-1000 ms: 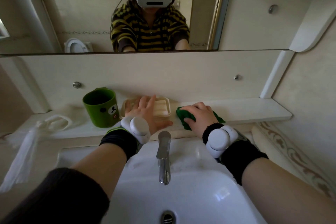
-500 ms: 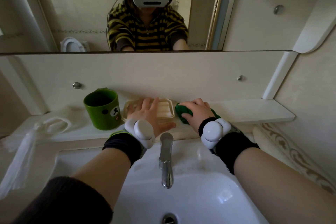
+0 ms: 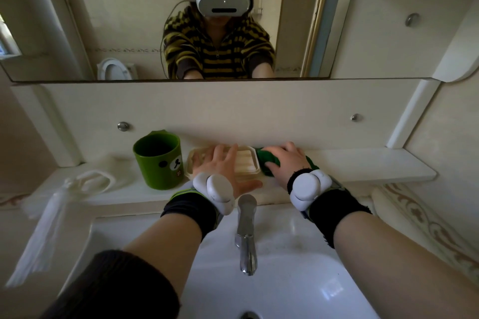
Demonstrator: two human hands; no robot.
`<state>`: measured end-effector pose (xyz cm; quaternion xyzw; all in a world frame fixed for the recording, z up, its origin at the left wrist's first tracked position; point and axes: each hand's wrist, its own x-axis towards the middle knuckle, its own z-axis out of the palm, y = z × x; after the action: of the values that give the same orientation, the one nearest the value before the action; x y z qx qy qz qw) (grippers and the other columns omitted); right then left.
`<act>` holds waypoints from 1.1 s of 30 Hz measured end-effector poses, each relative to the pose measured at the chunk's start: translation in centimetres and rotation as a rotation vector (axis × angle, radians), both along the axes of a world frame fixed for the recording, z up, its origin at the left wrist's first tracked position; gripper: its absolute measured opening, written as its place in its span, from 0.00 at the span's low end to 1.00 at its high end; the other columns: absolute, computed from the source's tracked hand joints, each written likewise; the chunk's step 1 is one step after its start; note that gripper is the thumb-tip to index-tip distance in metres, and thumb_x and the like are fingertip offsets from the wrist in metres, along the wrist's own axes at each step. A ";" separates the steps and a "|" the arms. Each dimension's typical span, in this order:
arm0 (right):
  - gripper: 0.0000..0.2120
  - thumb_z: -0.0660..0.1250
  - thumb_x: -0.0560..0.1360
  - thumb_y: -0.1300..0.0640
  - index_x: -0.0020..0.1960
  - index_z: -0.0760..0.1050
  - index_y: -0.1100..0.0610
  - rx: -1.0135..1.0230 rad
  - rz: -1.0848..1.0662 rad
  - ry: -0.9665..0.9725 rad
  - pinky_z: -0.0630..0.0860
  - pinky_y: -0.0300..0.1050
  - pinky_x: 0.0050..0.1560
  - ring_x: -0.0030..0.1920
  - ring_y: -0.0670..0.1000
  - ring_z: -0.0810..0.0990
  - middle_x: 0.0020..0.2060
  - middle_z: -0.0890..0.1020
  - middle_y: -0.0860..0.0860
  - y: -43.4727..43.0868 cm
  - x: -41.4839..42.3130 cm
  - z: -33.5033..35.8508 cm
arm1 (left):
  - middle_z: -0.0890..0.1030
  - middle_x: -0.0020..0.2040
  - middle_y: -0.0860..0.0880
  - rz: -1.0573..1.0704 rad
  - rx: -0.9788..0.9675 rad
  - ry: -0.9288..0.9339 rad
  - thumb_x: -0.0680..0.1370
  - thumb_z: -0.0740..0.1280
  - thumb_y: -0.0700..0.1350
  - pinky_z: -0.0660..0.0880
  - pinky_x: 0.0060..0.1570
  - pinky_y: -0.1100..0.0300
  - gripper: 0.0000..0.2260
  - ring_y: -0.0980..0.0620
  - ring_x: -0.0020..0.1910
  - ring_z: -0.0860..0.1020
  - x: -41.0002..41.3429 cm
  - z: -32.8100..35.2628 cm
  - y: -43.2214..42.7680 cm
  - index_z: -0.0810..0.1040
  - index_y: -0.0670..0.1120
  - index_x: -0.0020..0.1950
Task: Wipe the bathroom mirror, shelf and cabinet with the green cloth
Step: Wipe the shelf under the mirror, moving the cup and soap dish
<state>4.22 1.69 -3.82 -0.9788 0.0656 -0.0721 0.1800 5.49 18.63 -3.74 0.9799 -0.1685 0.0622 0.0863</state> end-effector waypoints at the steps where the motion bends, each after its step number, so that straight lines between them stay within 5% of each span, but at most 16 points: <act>1: 0.17 0.59 0.77 0.52 0.66 0.68 0.44 0.003 0.000 0.002 0.63 0.46 0.60 0.61 0.58 0.64 0.61 0.66 0.53 0.0 -0.3 0.0 | 0.56 0.73 0.51 -0.004 -0.002 0.011 0.65 0.60 0.75 0.51 0.70 0.46 0.45 0.44 0.71 0.58 -0.1 0.1 0.0 0.49 0.57 0.75; 8: 0.16 0.61 0.77 0.52 0.64 0.70 0.44 0.017 0.016 -0.044 0.62 0.44 0.59 0.60 0.56 0.64 0.59 0.67 0.51 0.5 -2.4 -0.1 | 0.55 0.73 0.50 -0.024 0.003 0.029 0.65 0.59 0.75 0.55 0.69 0.47 0.46 0.43 0.71 0.58 -0.4 0.5 0.1 0.48 0.55 0.75; 12: 0.16 0.61 0.77 0.53 0.64 0.70 0.44 0.025 0.033 -0.053 0.62 0.43 0.56 0.60 0.55 0.63 0.58 0.68 0.50 0.6 -3.5 -0.2 | 0.54 0.73 0.50 -0.025 0.043 0.005 0.68 0.69 0.66 0.59 0.67 0.49 0.45 0.44 0.70 0.58 0.1 0.0 0.4 0.45 0.56 0.75; 20: 0.16 0.61 0.77 0.51 0.64 0.69 0.41 0.072 0.123 0.006 0.61 0.43 0.61 0.61 0.53 0.62 0.58 0.68 0.48 -0.9 -4.8 0.0 | 0.54 0.73 0.49 -0.012 0.154 0.014 0.70 0.69 0.62 0.57 0.68 0.48 0.44 0.41 0.71 0.59 0.7 0.6 0.2 0.42 0.59 0.74; 25: 0.17 0.62 0.76 0.51 0.64 0.70 0.43 0.054 0.101 0.005 0.61 0.45 0.61 0.61 0.55 0.64 0.58 0.68 0.50 -1.1 -3.8 0.2 | 0.60 0.70 0.48 -0.049 0.214 0.027 0.63 0.60 0.77 0.51 0.68 0.46 0.45 0.42 0.69 0.59 1.4 1.6 0.2 0.50 0.58 0.74; 29: 0.18 0.62 0.76 0.50 0.65 0.69 0.43 0.023 0.083 0.008 0.62 0.46 0.62 0.60 0.56 0.65 0.59 0.68 0.52 -1.4 -2.7 0.2 | 0.64 0.61 0.48 -0.026 0.208 0.065 0.54 0.57 0.80 0.60 0.64 0.51 0.50 0.44 0.60 0.65 1.5 1.8 0.2 0.61 0.56 0.70; 33: 0.17 0.62 0.76 0.51 0.65 0.69 0.43 0.030 0.077 -0.014 0.63 0.47 0.62 0.60 0.56 0.65 0.59 0.69 0.52 -1.5 -1.9 0.2 | 0.65 0.64 0.49 -0.052 0.225 0.113 0.56 0.68 0.75 0.62 0.65 0.52 0.48 0.45 0.64 0.66 1.3 1.9 -0.1 0.63 0.51 0.68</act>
<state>2.28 0.20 -3.58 -0.9773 0.0276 -0.0707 0.1976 6.79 18.57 -1.81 0.9806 -0.1948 -0.0147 -0.0133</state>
